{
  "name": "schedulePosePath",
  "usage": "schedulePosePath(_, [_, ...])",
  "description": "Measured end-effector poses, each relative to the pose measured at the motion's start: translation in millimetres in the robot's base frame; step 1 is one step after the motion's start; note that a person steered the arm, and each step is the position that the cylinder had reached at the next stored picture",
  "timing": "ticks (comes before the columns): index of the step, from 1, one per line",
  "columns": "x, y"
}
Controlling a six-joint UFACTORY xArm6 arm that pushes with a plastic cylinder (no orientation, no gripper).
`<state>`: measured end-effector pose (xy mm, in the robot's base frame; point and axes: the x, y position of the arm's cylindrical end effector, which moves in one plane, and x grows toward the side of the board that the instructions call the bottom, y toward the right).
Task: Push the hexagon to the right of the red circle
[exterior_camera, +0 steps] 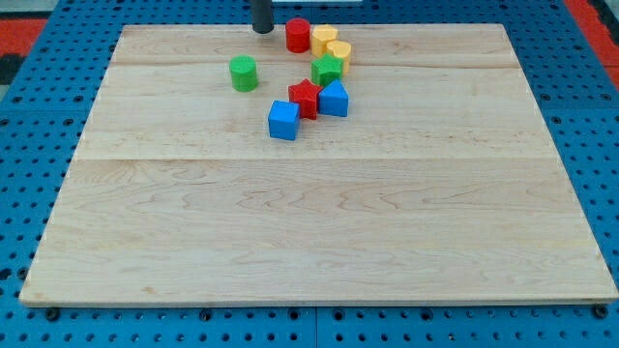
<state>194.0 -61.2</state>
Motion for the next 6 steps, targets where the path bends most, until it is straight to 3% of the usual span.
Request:
schedulePosePath(1, [13,96])
schedulePosePath(2, [71,122])
schedulePosePath(5, [-1,79])
schedulePosePath(6, [1,115])
